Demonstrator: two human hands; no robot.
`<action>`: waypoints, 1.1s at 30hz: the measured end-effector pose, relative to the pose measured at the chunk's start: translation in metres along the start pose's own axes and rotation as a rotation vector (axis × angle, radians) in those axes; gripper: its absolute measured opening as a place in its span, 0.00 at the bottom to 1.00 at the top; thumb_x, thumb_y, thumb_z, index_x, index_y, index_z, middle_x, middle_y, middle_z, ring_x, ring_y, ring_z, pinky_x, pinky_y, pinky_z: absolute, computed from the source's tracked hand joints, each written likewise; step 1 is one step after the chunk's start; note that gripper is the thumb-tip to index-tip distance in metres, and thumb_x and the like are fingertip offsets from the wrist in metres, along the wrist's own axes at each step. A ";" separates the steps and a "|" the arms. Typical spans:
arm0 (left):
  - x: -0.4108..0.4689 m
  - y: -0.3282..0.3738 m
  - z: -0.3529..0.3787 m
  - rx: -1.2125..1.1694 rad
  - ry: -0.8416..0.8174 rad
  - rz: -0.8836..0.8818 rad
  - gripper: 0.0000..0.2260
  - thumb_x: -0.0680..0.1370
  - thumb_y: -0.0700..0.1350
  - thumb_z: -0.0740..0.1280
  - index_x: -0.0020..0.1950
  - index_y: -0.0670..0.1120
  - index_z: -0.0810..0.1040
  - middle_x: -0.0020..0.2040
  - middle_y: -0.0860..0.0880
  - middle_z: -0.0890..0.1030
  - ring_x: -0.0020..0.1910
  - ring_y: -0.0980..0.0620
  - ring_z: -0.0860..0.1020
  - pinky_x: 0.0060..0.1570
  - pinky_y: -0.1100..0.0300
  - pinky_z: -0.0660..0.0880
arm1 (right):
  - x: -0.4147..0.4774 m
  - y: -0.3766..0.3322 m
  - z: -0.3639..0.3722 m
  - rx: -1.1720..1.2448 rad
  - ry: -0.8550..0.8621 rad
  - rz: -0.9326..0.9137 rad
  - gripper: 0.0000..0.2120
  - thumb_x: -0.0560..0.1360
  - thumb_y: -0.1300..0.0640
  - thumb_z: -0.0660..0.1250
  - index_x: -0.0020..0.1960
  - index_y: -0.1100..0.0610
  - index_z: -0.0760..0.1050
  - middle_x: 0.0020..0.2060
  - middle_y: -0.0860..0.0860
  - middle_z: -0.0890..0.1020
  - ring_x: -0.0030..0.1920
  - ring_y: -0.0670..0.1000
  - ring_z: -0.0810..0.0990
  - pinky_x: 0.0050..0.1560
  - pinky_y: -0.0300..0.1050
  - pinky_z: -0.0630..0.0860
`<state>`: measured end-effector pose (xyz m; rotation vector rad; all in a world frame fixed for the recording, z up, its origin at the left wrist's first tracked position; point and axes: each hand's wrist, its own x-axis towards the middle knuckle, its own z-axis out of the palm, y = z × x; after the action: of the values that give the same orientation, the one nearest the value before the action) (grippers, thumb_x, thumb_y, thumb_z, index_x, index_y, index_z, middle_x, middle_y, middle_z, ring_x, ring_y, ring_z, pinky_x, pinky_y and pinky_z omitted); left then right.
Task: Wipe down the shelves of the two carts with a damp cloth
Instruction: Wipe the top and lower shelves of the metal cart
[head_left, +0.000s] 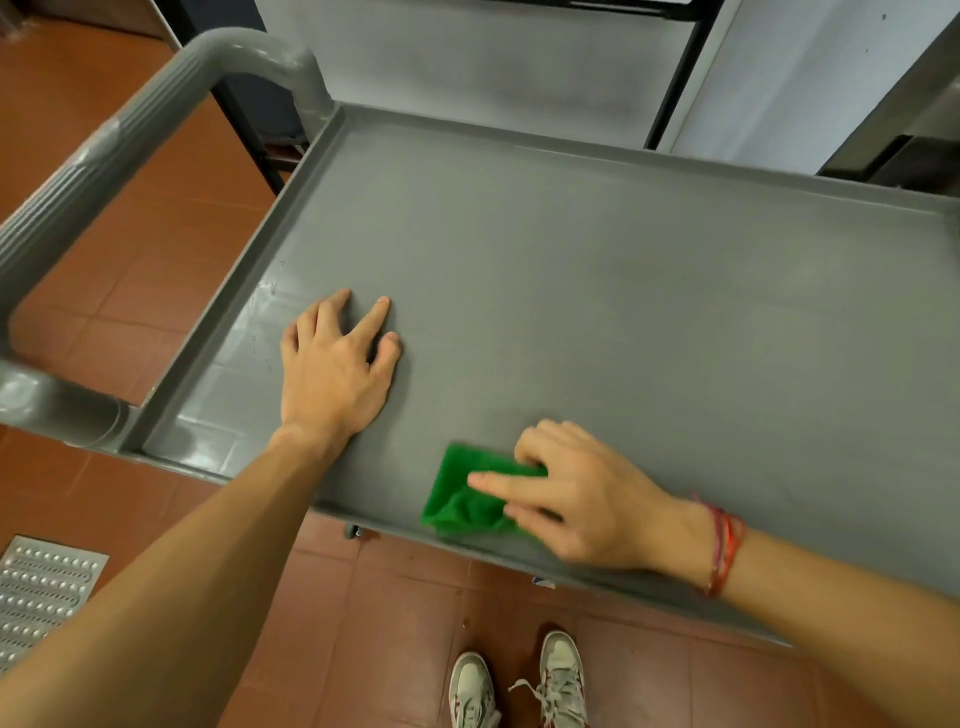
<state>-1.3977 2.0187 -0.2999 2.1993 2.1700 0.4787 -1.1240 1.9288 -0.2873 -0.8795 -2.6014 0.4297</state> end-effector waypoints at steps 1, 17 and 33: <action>0.000 0.000 0.000 -0.001 -0.002 -0.001 0.22 0.80 0.57 0.55 0.71 0.53 0.75 0.70 0.42 0.70 0.70 0.41 0.66 0.70 0.43 0.61 | 0.004 0.014 -0.003 -0.032 0.027 0.033 0.18 0.79 0.51 0.64 0.67 0.50 0.78 0.40 0.53 0.72 0.39 0.53 0.70 0.39 0.47 0.67; 0.034 0.075 0.011 -0.145 -0.030 0.041 0.22 0.78 0.51 0.56 0.71 0.48 0.75 0.72 0.40 0.70 0.71 0.38 0.65 0.70 0.45 0.59 | -0.002 0.000 -0.005 -0.050 0.113 0.211 0.18 0.77 0.50 0.64 0.65 0.51 0.79 0.39 0.53 0.73 0.39 0.55 0.71 0.38 0.49 0.67; 0.046 0.080 0.026 -0.173 0.022 -0.025 0.20 0.79 0.44 0.57 0.70 0.41 0.71 0.70 0.43 0.72 0.70 0.43 0.67 0.72 0.43 0.60 | 0.052 0.152 -0.047 -0.193 0.316 0.601 0.25 0.76 0.43 0.54 0.67 0.49 0.78 0.39 0.53 0.68 0.41 0.59 0.73 0.41 0.55 0.73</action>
<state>-1.3140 2.0663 -0.2975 2.0839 2.0766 0.6656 -1.0637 2.0853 -0.2924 -1.6547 -2.0797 0.1655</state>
